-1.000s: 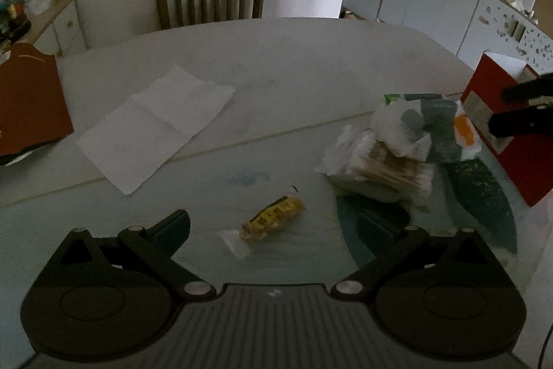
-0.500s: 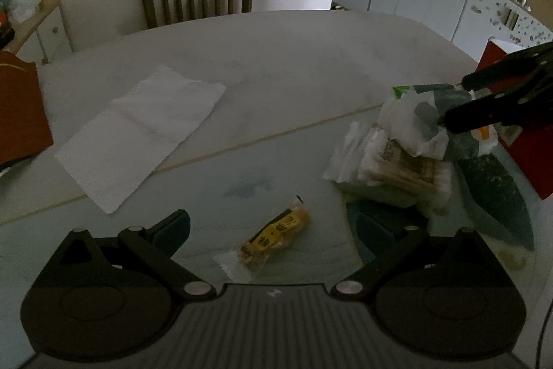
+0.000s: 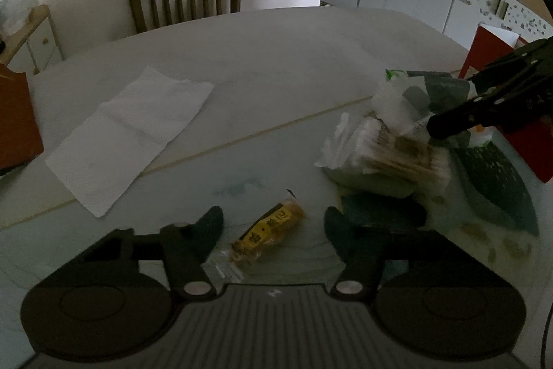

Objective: Organize objects
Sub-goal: 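Grasp the yellow snack stick with the left tool while the right tool grasps the white-green bag, then carry the snack stick and bag over the shoebox with both tools, then lower both items into the box and open both tools, then withdraw both tools from the box toward the cotton swabs and tape dispenser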

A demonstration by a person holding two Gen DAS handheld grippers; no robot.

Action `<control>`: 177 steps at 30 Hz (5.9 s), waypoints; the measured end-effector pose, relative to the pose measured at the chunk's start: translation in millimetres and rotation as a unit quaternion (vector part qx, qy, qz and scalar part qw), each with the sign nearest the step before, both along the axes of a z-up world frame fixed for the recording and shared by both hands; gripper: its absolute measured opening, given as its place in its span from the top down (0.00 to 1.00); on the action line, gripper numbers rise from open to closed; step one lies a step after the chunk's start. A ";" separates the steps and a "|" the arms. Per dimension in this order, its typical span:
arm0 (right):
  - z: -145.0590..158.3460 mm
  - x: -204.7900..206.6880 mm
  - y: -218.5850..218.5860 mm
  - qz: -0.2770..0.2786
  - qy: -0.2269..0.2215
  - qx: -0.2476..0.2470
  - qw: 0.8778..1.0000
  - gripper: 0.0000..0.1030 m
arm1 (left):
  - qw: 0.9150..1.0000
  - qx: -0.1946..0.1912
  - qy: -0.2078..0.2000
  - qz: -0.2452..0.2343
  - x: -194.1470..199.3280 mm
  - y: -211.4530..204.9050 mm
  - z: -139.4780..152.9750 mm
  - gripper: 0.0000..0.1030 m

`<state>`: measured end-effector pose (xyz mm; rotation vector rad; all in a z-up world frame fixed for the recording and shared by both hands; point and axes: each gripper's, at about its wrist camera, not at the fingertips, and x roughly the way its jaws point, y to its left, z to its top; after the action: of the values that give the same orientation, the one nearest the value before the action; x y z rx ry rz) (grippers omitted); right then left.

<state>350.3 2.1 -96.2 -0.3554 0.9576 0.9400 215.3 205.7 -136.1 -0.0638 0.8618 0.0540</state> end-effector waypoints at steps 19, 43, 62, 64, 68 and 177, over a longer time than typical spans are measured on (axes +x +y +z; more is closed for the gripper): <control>26.9 -35.6 -36.0 -0.045 -0.014 0.022 0.999 0.85 | 1.000 -0.003 0.020 0.015 -14.9 -21.9 8.1 0.81; 78.0 -88.5 -146.2 -0.131 -0.003 0.069 0.989 0.85 | 0.994 -0.109 0.007 0.030 -54.0 -114.2 74.4 0.81; 96.5 -68.0 -246.1 -0.144 -0.029 0.093 0.985 0.85 | 0.995 -0.093 -0.026 -0.030 -9.4 -238.6 113.9 0.81; 96.9 -63.0 -254.2 -0.146 -0.030 0.095 0.984 0.85 | 0.995 -0.090 -0.027 -0.035 -3.1 -249.7 115.7 0.81; 97.0 -48.4 -275.0 -0.153 -0.031 0.100 0.983 0.85 | 0.995 -0.085 -0.030 -0.041 9.9 -272.2 119.7 0.81; 102.5 9.2 -320.8 -0.146 -0.038 0.107 0.983 0.14 | 0.995 -0.051 -0.057 -0.066 64.9 -334.6 131.3 0.22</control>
<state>359.5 -318.7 6.3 -0.0643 0.8042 0.7465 280.2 -128.9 -4.8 -0.1042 0.7534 -0.1167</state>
